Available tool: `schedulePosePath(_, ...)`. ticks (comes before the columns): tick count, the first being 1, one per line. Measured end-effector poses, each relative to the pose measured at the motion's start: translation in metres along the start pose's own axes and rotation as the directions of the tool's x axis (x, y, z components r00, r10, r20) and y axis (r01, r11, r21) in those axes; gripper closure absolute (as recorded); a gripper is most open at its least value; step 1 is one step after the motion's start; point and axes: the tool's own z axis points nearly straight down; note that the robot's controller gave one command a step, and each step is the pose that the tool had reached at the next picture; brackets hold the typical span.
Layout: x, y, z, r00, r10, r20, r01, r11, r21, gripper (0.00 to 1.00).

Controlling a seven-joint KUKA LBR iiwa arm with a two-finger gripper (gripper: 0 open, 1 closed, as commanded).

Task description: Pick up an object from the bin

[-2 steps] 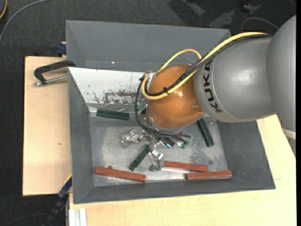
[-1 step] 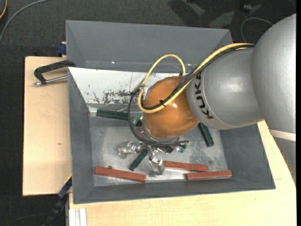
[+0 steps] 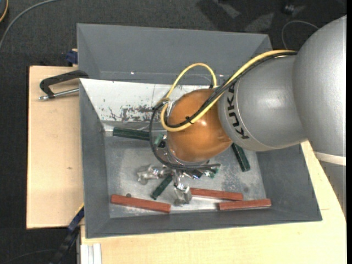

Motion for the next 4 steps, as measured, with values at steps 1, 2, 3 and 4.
schedulePosePath(1,0.0,0.0,0.0,1.0,0.0,0.0,0.0,1.0,0.0,1.0)
schedulePosePath(2,-0.002,0.0,-0.03,1.0,0.002,0.007,-0.002,1.0,0.005,1.0)
schedulePosePath(3,-0.004,-0.001,-0.034,1.0,0.004,0.006,-0.004,1.0,0.004,1.0)
schedulePosePath(4,-0.006,-0.001,-0.056,1.0,0.004,0.007,-0.005,1.0,0.005,1.0)
